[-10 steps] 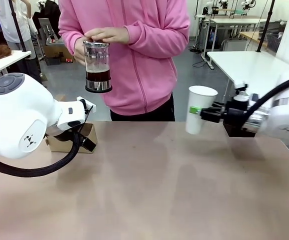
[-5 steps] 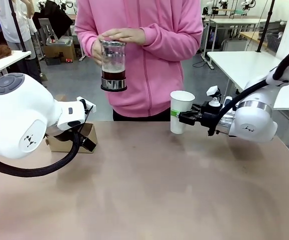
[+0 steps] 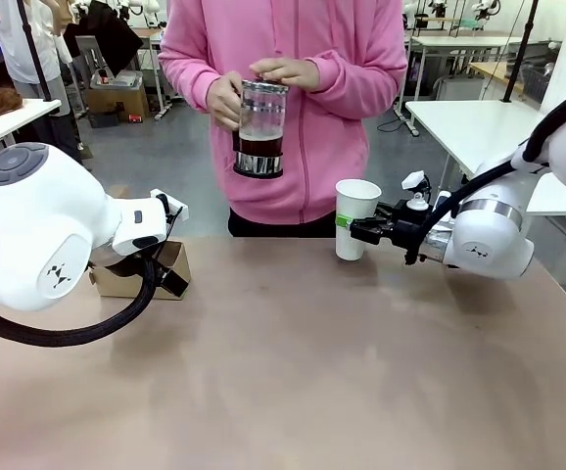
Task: Pour a drink into a cup and package it in a carrier.
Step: Pick up the 600 ml Paper Cup and place it in the middle top area of the table, then when a person places the Paper Cup Lid on the 600 ml Paper Cup , lift the 600 ml Paper Cup.
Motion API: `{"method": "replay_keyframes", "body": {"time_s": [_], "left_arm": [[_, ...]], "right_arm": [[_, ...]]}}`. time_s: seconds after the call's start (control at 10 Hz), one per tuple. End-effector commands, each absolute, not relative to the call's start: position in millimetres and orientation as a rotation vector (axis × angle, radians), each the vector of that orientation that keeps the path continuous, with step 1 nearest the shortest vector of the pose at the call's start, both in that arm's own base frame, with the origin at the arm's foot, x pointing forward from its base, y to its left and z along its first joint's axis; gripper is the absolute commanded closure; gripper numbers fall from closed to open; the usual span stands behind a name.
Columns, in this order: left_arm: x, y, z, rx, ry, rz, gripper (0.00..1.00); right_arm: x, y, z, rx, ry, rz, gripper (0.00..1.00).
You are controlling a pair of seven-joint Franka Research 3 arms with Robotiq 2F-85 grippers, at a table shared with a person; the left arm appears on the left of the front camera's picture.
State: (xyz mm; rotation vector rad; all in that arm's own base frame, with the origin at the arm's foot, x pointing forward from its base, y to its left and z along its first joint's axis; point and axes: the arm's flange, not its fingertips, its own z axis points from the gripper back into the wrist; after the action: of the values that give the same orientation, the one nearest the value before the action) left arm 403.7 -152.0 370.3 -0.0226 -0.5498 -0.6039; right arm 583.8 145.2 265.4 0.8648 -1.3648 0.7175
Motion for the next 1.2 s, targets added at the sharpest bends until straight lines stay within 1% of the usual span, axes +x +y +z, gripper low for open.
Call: {"method": "replay_keyframes", "body": {"time_s": [0.0, 1.1], "left_arm": [[403.5, -151.7, 370.6, -0.025, -0.55, -0.604, 0.0], [403.5, -151.7, 370.6, -0.025, -0.55, -0.604, 0.0]], "right_arm": [[581.3, 146.7, 269.9, 0.866, -1.369, 0.718, 0.2], [581.3, 146.7, 269.9, 0.866, -1.369, 0.718, 0.2]]}}
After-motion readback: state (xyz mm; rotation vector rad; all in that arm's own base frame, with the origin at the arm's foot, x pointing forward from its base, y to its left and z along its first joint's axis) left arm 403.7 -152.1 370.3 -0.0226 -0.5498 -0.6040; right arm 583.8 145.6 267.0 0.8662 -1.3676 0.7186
